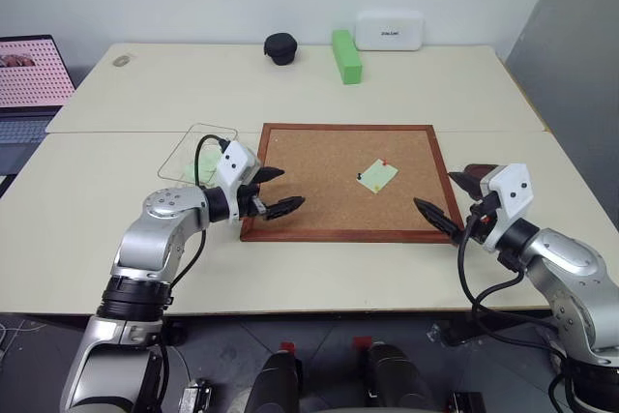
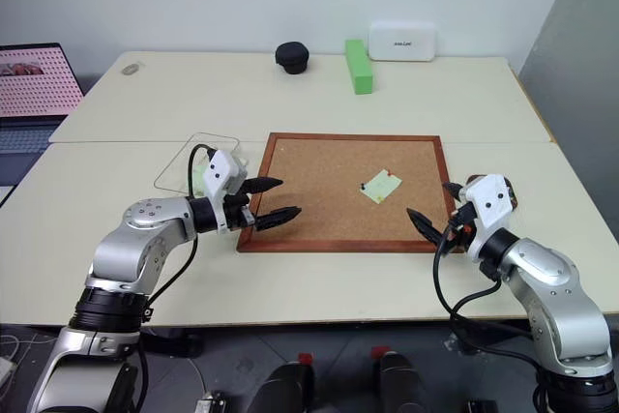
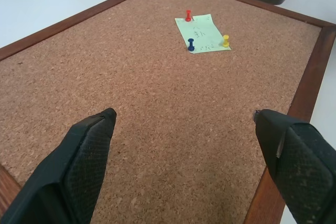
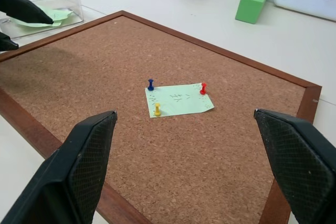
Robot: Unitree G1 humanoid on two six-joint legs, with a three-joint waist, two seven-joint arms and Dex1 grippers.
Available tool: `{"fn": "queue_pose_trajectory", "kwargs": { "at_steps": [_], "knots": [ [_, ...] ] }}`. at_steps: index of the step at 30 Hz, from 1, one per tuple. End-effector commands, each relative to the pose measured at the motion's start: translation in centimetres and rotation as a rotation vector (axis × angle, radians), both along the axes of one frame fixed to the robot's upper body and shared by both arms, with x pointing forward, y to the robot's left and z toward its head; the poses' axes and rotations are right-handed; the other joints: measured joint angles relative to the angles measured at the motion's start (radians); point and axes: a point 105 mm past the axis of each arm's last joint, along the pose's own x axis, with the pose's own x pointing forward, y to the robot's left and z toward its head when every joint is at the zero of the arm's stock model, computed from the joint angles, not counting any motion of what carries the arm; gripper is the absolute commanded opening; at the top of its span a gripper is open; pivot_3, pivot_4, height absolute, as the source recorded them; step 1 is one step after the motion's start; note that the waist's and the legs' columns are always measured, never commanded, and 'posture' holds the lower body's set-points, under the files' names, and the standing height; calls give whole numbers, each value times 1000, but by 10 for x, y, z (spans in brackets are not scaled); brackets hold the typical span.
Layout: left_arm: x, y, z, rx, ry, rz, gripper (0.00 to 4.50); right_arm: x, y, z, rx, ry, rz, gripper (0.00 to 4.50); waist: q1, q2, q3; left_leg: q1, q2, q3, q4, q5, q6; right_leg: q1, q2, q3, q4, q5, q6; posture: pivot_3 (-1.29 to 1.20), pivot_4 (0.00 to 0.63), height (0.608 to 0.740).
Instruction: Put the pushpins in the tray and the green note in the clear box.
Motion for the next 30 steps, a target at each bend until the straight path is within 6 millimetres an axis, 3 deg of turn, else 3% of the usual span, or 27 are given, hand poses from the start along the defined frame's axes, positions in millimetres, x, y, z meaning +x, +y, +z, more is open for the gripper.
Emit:
{"fn": "queue_pose_trajectory", "kwargs": {
  "at_steps": [1, 10, 16, 26, 30],
  "knots": [
    [1, -3, 13, 26, -65, -28, 4424, 0, 6, 10, 9, -45, 18, 4439, 0, 0, 0, 0, 0, 0, 0, 0, 0, 0, 0, 0, 0, 0, 0, 0, 150, 740],
    [8, -5, 16, 7, -73, 4, 4424, 3, 0, 7, 4, -63, -34, 4439, 0, 0, 0, 0, 0, 0, 0, 0, 0, 0, 0, 0, 0, 0, 0, 0, 150, 740],
    [6, -17, 18, -34, -70, -42, 4424, 16, -10, -1, -79, -85, -120, 4439, 0, 0, 0, 0, 0, 0, 0, 0, 0, 0, 0, 0, 0, 0, 0, 0, 150, 740],
    [21, -46, 2, -62, -76, -66, 2574, 54, 11, -10, 12, -42, -117, 4500, -1, 0, 0, 1, 0, 1, 0, 0, 0, 0, 0, 1, 1, 0, 0, 0, 150, 740],
    [28, -59, -11, -75, -51, -88, 1795, 82, 27, -13, 23, -17, -136, 4500, -3, 0, 0, 0, -1, 1, 1, 0, 0, 0, 0, 1, 1, 1, 0, 0, 150, 740]
  ]
}}
